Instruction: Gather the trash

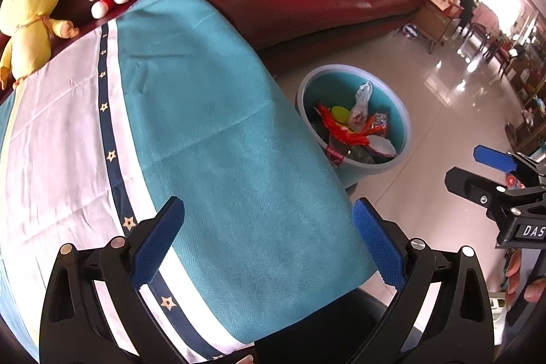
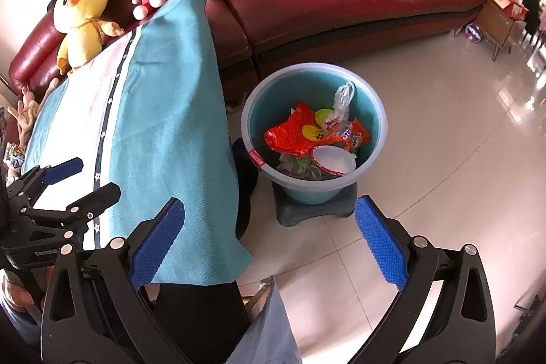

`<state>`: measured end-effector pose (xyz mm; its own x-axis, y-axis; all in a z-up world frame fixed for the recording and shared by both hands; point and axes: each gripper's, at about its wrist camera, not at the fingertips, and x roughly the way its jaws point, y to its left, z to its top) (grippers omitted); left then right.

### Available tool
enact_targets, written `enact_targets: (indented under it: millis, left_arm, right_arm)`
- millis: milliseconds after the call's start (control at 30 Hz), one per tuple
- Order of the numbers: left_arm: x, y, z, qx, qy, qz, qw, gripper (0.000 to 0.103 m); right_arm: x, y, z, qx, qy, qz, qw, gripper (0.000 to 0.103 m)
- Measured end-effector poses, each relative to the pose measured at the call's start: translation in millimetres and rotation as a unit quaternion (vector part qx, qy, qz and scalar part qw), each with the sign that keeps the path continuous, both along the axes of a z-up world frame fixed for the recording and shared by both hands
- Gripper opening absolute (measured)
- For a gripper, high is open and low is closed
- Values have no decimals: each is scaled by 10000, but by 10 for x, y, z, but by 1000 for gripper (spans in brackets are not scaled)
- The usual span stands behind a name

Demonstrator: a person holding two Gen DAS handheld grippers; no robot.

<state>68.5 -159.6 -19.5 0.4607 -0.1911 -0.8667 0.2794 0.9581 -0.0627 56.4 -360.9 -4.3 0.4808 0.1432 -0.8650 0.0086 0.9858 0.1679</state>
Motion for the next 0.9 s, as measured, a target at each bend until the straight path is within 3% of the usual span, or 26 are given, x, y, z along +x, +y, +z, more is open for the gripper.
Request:
enact_targets:
  millis: [233,900]
  left_arm:
    - [17,53,-32,10,14,69,10000,99]
    - [81,107,-204,86,4,197,9998,99]
  right_arm:
    - [11,117,-89,-273,3,27,9996,96]
    - [145,158,-234,-271,194,36,9994,96]
